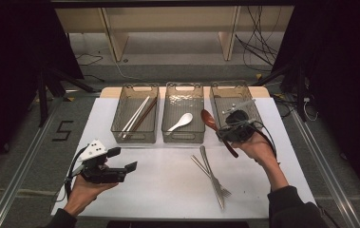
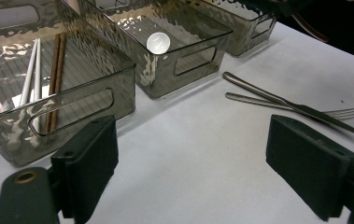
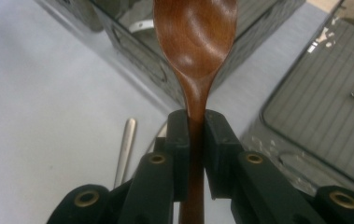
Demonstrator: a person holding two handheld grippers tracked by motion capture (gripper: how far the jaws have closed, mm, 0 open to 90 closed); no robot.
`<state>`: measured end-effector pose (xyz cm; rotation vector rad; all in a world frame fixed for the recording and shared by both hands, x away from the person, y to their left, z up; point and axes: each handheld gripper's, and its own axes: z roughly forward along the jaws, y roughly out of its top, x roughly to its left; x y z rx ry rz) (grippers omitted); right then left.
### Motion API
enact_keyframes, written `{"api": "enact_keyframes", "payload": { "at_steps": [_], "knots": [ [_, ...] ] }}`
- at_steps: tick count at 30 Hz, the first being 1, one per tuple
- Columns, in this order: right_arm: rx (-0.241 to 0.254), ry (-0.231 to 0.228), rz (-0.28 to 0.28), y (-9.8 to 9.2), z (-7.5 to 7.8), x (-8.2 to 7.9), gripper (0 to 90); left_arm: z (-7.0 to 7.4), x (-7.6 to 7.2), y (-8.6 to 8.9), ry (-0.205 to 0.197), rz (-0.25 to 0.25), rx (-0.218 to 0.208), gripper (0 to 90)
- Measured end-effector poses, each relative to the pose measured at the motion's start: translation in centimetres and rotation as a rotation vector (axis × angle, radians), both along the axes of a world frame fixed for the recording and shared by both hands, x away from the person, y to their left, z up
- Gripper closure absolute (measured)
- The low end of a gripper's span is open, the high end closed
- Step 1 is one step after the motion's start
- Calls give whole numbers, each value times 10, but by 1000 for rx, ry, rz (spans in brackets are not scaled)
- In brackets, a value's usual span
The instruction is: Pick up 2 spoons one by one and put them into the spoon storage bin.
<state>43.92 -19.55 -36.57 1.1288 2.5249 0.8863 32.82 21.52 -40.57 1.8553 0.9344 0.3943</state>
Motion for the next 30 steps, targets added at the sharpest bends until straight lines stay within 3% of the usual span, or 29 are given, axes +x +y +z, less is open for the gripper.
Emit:
{"api": "enact_keyframes", "payload": {
  "at_steps": [12, 30],
  "knots": [
    [53, -18, -26, 35, 16, 38, 820, 0, 0, 1, -3, 0, -6, 160],
    [54, -10, -84, 65, 21, 80, 819, 0, 0, 3, -2, 3, -18, 160]
  ]
}}
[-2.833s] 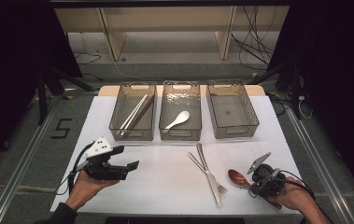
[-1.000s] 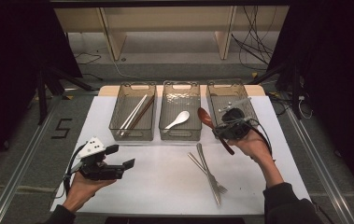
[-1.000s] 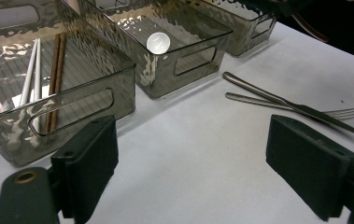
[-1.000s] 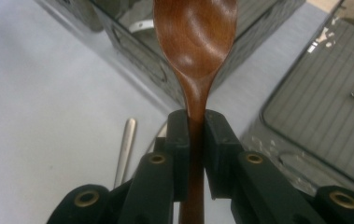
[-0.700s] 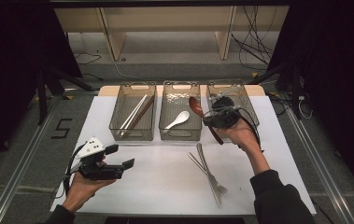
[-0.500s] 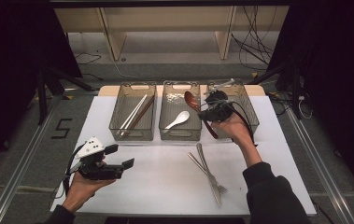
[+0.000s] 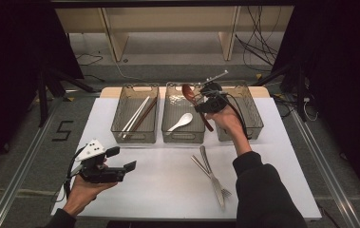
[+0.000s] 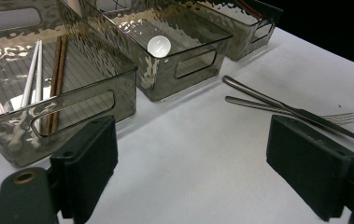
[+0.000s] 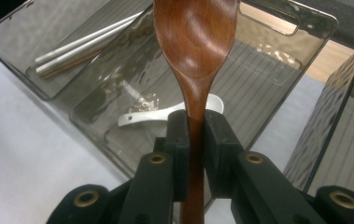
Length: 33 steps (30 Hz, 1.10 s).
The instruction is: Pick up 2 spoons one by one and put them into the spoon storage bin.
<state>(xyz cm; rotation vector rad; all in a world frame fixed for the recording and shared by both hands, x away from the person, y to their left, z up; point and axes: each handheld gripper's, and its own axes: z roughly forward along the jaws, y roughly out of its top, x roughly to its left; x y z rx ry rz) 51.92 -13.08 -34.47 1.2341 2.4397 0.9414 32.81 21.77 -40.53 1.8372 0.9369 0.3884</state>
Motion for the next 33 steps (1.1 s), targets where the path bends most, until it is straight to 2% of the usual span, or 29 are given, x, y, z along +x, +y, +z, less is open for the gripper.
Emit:
{"api": "enact_keyframes", "payload": {
  "at_steps": [14, 31, 33],
  "knots": [
    [-28, 16, -39, 20, -6, 23, 818, 0, 0, 1, 1, -3, -7, 160],
    [-62, 47, -61, 41, -29, 43, 810, 0, 0, 0, 4, -3, -10, 160],
    [-53, 65, -69, 41, -32, 44, 726, 0, 0, 0, 3, -2, -12, 159]
  ]
}}
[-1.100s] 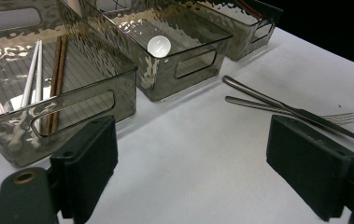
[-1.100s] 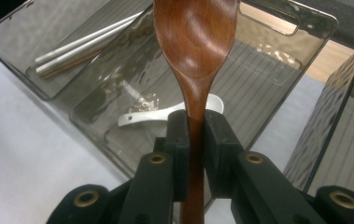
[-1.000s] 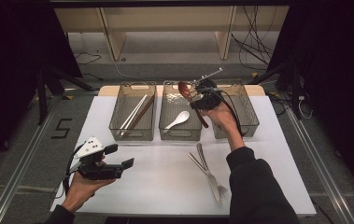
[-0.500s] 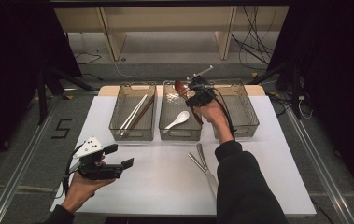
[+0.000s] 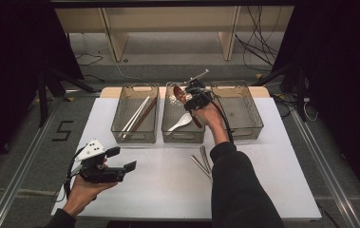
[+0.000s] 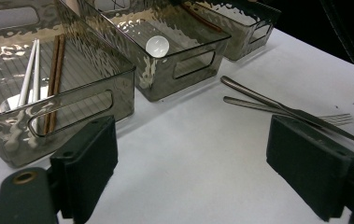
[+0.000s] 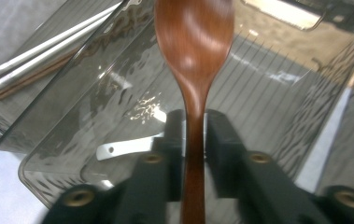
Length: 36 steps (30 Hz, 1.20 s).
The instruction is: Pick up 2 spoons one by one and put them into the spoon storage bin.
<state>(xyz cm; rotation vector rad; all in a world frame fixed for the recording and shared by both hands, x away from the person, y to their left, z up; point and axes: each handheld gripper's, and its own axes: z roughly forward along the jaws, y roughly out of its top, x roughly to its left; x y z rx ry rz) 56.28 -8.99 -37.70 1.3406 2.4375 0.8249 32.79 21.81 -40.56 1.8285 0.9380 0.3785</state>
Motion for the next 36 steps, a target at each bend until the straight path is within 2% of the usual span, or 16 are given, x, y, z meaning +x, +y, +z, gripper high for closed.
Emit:
{"api": "enact_keyframes", "payload": {
  "at_steps": [2, 8, 11, 14, 16, 23, 27, 31, 36],
  "knots": [
    [1, 15, -5, 0, -3, 0, 681, 0, 0, 1, -1, -2, 2, 159],
    [37, -3, 29, -5, 1, -8, 563, 0, 0, 2, 0, 4, -3, 159],
    [39, -22, 72, -10, 6, -19, 515, 0, 0, 2, 0, 2, 4, 158],
    [76, -36, 107, -17, 11, -34, 483, 0, 0, 1, 1, 6, -3, 158],
    [82, -48, 130, -23, 15, -45, 464, 0, 0, 1, 2, 7, 2, 158],
    [126, -70, 187, -41, 24, -84, 435, 0, 0, 0, 1, 15, -4, 158],
    [146, -68, 223, -47, 21, -106, 428, 0, 0, 1, 2, 17, -1, 157],
    [157, -57, 255, -53, 8, -125, 430, 0, 0, 1, 0, 18, -2, 158],
    [104, -22, 255, -56, -10, -136, 430, 2, 0, 2, -5, 15, 1, 157]
  ]
}}
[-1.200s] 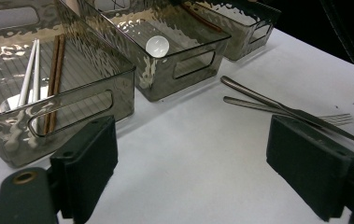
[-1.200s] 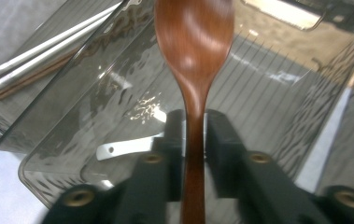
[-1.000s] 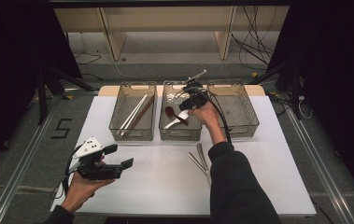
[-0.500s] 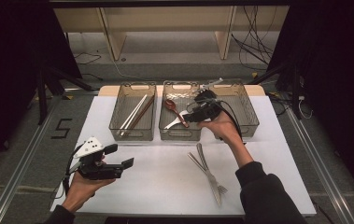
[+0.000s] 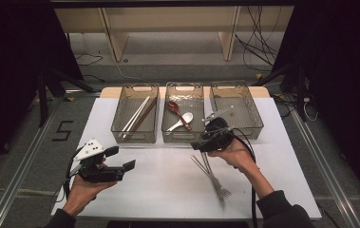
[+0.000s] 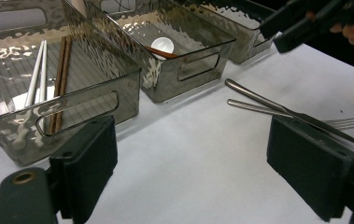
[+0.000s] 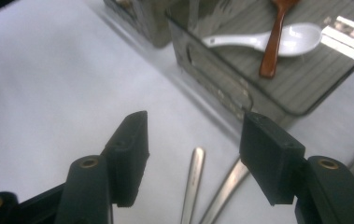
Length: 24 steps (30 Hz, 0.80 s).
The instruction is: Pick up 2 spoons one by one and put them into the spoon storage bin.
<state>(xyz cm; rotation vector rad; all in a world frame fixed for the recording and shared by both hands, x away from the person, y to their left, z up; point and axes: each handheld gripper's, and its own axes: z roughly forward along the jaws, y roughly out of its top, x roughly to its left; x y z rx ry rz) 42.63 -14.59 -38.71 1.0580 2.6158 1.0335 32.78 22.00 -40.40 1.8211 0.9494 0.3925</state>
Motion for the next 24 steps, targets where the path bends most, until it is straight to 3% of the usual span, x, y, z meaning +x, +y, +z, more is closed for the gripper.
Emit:
{"api": "enact_keyframes", "payload": {
  "at_steps": [11, 24],
  "knots": [
    [-89, 41, -39, -9, -30, -6, 445, 0, 0, 0, 0, 2, 0, 157],
    [-188, 120, -77, -15, -51, -7, 448, 0, 0, -1, 1, -2, 0, 157]
  ]
}}
